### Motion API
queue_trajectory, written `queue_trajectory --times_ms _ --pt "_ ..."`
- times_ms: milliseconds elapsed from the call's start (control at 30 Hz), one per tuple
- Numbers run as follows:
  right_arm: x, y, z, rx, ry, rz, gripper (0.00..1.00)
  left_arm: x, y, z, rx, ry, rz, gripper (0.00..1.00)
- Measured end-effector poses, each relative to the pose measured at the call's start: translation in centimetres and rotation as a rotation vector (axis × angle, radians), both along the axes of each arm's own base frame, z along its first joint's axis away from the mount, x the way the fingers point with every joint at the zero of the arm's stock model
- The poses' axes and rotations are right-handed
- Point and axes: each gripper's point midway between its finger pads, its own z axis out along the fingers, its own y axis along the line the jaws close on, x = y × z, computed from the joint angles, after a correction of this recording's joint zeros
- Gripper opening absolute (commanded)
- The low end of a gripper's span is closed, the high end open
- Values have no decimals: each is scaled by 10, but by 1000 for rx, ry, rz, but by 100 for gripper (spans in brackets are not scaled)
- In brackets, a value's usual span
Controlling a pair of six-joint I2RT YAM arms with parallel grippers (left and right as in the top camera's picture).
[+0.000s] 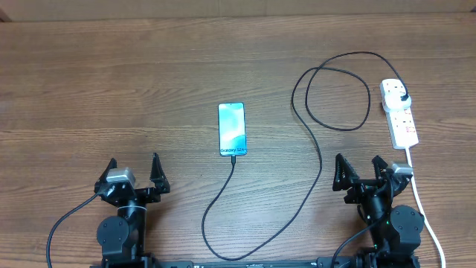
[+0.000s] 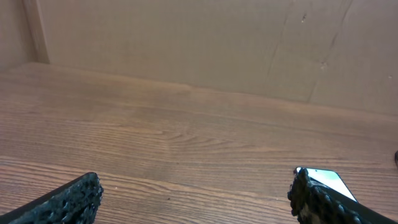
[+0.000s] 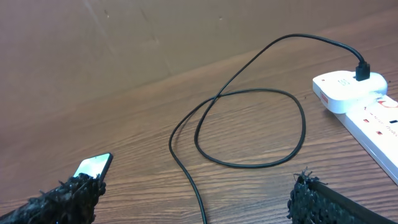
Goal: Plug charger to phone and switch on socket
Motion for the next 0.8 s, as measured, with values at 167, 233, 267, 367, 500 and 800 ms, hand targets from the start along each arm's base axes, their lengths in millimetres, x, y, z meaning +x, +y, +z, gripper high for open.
queue_trajectory --times_ms 167,233,267,367,500,800 --pt "0 0 0 0 0 0 100 0 0 0 0 0 0 100" --pt "0 0 0 0 0 0 100 0 0 0 0 0 0 100" --pt "0 0 0 0 0 0 100 0 0 0 0 0 0 100" --pt "0 0 0 0 0 0 100 0 0 0 0 0 0 100" --pt "4 -3 23 -7 -103 -19 100 0 0 0 0 0 0 100" --pt "5 -12 73 -17 -317 -70 100 0 0 0 0 0 0 100"
